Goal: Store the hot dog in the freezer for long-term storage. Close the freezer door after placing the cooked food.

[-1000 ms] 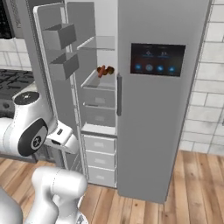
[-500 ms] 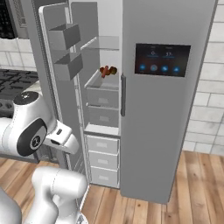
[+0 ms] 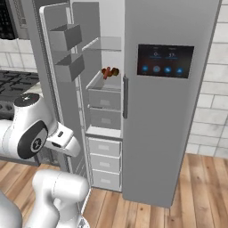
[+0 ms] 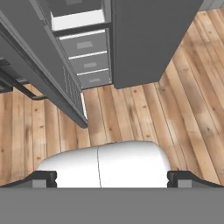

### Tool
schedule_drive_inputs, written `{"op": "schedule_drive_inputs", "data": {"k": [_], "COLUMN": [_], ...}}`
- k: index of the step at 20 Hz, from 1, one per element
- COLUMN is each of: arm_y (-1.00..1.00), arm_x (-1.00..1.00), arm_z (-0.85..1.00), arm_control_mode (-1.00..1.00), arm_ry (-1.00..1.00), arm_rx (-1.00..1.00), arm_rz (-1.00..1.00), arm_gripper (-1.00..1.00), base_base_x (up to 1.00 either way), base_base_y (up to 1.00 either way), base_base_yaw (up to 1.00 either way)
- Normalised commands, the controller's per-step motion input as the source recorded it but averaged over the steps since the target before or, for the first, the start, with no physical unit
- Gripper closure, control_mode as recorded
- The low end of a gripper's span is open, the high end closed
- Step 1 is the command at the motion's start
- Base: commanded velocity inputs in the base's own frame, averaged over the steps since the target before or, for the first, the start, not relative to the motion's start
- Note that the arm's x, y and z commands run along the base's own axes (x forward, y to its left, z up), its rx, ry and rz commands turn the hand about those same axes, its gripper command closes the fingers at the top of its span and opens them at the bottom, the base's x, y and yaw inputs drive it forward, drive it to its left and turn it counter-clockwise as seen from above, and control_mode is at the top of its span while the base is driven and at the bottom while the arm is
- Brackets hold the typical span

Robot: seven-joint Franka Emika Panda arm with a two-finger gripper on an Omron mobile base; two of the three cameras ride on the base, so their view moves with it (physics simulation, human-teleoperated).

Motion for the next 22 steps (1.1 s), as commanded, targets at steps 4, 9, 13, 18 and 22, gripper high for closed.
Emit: {"op": "schedule_drive_inputs", "data": {"k": [4,9,13,18,22], "arm_y": [0.27,0.98,0.99,0.79,0.85], "arm_x": [-0.02,0.12,0.12,0.26,0.46], "arm_z": [0.1,0.07,0.0,0.0,0.0], "arm_control_mode": [-1.0,-1.0,-1.0,-1.0,-1.0], "arm_ry": [-0.08,-0.08,-0.27,-0.24,-0.2], "arm_rx": [-0.08,-0.21,-0.21,-0.19,-0.2], "arm_rz": [0.01,-0.09,-0.2,-0.33,-0.39], "arm_gripper": [-1.0,-1.0,-1.0,-1.0,-1.0], "base_base_x": [0.0,0.0,0.0,0.0,0.0], "base_base_y": [0.0,0.0,0.0,0.0,0.0], "base_base_yaw": [0.0,0.0,0.0,0.0,0.0]}}
